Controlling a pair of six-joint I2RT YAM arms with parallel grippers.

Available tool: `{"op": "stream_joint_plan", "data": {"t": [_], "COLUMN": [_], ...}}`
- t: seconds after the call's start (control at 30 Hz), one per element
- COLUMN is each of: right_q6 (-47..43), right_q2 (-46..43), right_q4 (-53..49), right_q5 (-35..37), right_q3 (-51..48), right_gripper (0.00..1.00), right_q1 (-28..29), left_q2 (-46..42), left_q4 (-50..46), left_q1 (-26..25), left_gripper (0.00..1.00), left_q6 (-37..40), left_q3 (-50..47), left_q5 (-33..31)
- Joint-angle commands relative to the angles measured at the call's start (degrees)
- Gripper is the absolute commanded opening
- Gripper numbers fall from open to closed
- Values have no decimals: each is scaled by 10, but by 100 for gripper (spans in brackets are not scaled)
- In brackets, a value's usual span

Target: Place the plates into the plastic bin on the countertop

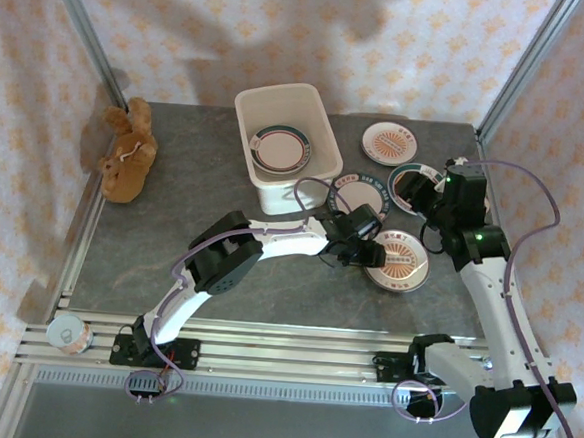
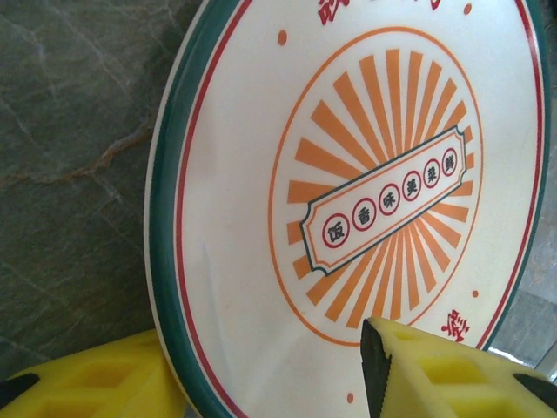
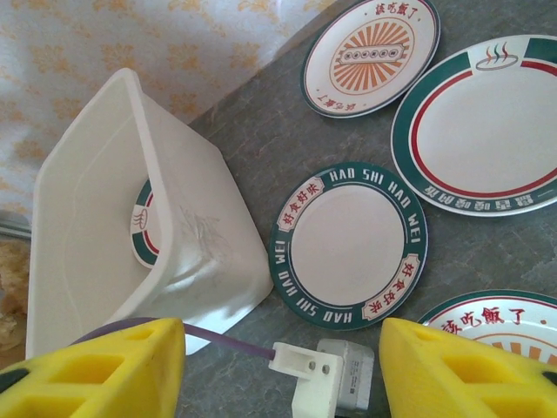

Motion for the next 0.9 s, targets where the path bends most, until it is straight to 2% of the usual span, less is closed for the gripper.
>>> {"op": "stream_joint_plan", "data": {"t": [0.0, 0.4, 0.7, 0.87], "right_q6": [4, 8, 16, 17], "right_q2": [-10, -7, -4, -5], "right_q4": [15, 22, 27, 26], "right_q5": [3, -1, -3, 5], "right_q3": [-8, -11, -15, -11], "right_gripper": [60, 58, 56, 56], "right_q1": [-3, -3, -4, -5], "left_q2": [15, 2, -12, -43], "left_q4": [10, 7, -2, -2], "left_q1": [0, 0, 1, 0], "left_gripper": [51, 23, 8, 4], "left_q6": [-8, -7, 4, 16], "left_q3": [17, -6, -7, -27], "left_q5": [2, -18, -22, -11]}}
